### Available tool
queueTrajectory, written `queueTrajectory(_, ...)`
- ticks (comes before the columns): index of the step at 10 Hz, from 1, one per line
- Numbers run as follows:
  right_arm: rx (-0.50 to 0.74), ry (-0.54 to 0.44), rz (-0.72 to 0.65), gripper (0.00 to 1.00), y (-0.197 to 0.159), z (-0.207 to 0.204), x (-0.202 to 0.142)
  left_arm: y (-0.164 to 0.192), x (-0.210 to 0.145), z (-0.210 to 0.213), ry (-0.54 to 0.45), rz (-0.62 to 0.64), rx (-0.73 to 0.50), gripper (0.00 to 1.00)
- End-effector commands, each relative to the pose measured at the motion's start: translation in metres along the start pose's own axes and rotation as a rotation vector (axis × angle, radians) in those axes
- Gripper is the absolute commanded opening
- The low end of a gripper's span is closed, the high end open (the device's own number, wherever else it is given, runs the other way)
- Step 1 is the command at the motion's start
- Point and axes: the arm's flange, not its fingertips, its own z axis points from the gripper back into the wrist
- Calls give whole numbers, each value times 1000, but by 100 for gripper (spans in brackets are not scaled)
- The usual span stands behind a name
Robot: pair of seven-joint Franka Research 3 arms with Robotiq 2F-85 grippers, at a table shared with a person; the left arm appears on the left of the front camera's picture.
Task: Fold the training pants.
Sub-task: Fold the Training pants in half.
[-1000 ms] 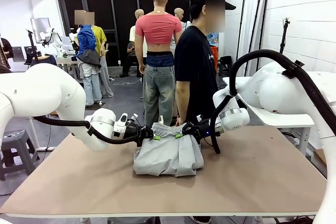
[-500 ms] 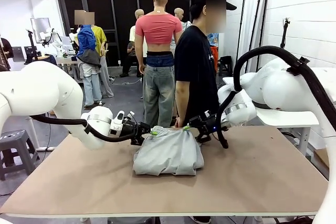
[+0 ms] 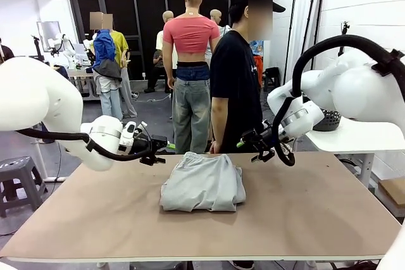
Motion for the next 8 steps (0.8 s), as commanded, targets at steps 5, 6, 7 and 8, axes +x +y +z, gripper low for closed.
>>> queueTrajectory(5,0,0,0,99,0,0,0,-5,0,10,-10,-6,2,100)
queueTrajectory(6,0,0,0,99,0,0,0,-5,0,10,-10,-6,2,100)
queueTrajectory(7,0,0,0,99,0,0,0,-5,0,10,-10,-6,2,100)
queueTrajectory(8,0,0,0,99,0,0,0,-5,0,10,-10,-6,2,100)
